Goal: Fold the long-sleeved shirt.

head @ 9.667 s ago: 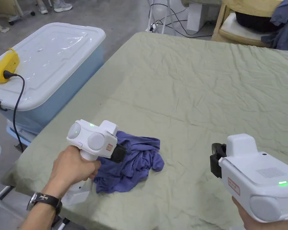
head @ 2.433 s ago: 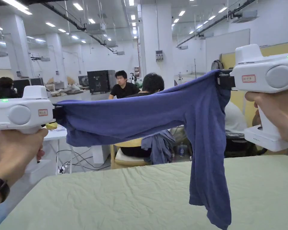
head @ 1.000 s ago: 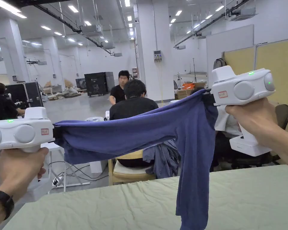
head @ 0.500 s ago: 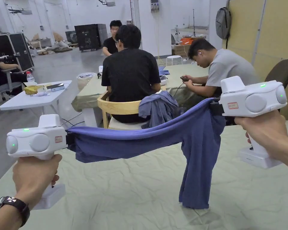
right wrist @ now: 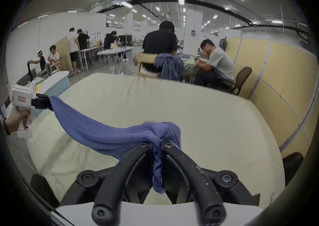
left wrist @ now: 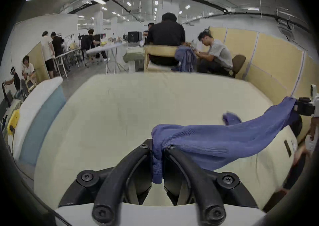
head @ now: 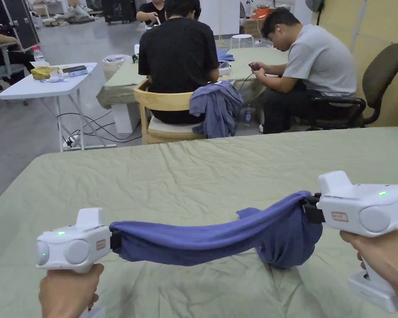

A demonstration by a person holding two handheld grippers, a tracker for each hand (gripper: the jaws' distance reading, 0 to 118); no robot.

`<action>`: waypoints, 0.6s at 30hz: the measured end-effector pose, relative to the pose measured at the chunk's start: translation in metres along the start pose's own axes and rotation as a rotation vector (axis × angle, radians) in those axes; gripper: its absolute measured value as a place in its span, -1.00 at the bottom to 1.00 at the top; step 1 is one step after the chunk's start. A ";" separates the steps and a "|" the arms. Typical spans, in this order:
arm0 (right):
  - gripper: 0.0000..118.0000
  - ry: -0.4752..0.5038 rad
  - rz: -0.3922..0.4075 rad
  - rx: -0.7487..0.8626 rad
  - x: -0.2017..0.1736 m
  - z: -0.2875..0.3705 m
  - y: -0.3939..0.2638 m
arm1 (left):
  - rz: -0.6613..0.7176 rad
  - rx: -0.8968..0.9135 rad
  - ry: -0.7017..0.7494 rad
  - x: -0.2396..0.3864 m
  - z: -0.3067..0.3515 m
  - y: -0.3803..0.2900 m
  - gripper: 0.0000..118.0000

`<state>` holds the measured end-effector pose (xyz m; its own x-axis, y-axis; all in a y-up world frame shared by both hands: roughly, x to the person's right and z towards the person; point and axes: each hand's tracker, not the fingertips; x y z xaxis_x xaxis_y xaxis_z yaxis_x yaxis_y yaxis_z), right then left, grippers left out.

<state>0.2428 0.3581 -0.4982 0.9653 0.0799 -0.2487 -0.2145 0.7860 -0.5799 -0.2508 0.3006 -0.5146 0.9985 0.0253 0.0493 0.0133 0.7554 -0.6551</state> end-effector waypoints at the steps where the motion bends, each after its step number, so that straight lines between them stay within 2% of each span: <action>1: -0.80 0.011 0.001 -0.022 -0.005 0.002 -0.015 | -0.004 -0.024 -0.004 -0.003 -0.004 -0.017 -0.83; 9: -0.80 0.079 0.010 -0.168 -0.037 0.031 -0.128 | 0.013 -0.220 -0.022 -0.017 0.006 -0.145 -0.83; 11: -0.80 0.073 0.015 -0.171 -0.042 0.039 -0.146 | 0.025 -0.239 -0.024 -0.021 0.012 -0.163 -0.83; 13: -0.80 0.083 -0.006 -0.188 -0.044 0.044 -0.158 | -0.025 -0.262 -0.015 -0.011 0.028 -0.178 -0.83; 18: -0.80 0.077 0.005 -0.228 -0.054 0.048 -0.177 | 0.014 -0.323 -0.030 -0.021 0.027 -0.197 -0.83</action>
<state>0.2355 0.2438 -0.3447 0.9517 0.0295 -0.3057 -0.2560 0.6260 -0.7366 -0.2759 0.1690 -0.3667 0.9967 0.0572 0.0583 0.0211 0.5084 -0.8608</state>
